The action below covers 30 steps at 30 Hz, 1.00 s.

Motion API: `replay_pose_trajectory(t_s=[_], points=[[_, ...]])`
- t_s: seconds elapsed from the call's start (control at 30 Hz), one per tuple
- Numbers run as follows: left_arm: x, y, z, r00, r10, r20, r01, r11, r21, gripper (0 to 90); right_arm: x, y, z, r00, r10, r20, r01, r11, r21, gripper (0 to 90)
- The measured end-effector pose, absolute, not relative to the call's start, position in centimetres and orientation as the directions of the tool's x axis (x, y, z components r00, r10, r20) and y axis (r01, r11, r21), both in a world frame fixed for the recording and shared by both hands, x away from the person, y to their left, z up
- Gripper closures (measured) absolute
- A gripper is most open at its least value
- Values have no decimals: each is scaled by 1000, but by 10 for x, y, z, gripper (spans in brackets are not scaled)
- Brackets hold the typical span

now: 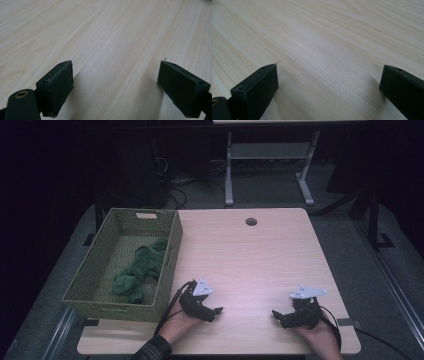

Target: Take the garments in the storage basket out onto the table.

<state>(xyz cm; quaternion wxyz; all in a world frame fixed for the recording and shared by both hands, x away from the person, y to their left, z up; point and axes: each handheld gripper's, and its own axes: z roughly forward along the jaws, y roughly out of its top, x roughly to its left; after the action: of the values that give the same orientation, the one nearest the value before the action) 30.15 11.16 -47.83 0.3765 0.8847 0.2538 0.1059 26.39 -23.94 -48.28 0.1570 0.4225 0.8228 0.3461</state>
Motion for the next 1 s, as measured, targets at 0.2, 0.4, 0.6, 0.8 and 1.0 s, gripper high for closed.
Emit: replay_pose_trajectory(t_s=[0.2, 0.4, 0.6, 0.8, 1.0], points=[[304, 113, -478, 862, 507, -3, 354, -597, 720, 128, 264, -239, -483, -594, 804, 34, 587, 404, 702, 15], [305, 114, -478, 873, 488, 2, 339, -608, 718, 129, 264, -239, -483, -595, 803, 35, 586, 404, 702, 16], [306, 117, -475, 870, 493, 10, 343, -618, 707, 130, 264, -239, -483, -595, 803, 34, 586, 404, 702, 16], [308, 121, -471, 861, 509, -28, 365, -577, 730, 130, 264, -239, -483, -595, 803, 36, 587, 403, 702, 16], [307, 120, -466, 864, 504, -22, 358, -582, 730, 130, 264, -239, -483, -595, 803, 34, 586, 404, 703, 16]])
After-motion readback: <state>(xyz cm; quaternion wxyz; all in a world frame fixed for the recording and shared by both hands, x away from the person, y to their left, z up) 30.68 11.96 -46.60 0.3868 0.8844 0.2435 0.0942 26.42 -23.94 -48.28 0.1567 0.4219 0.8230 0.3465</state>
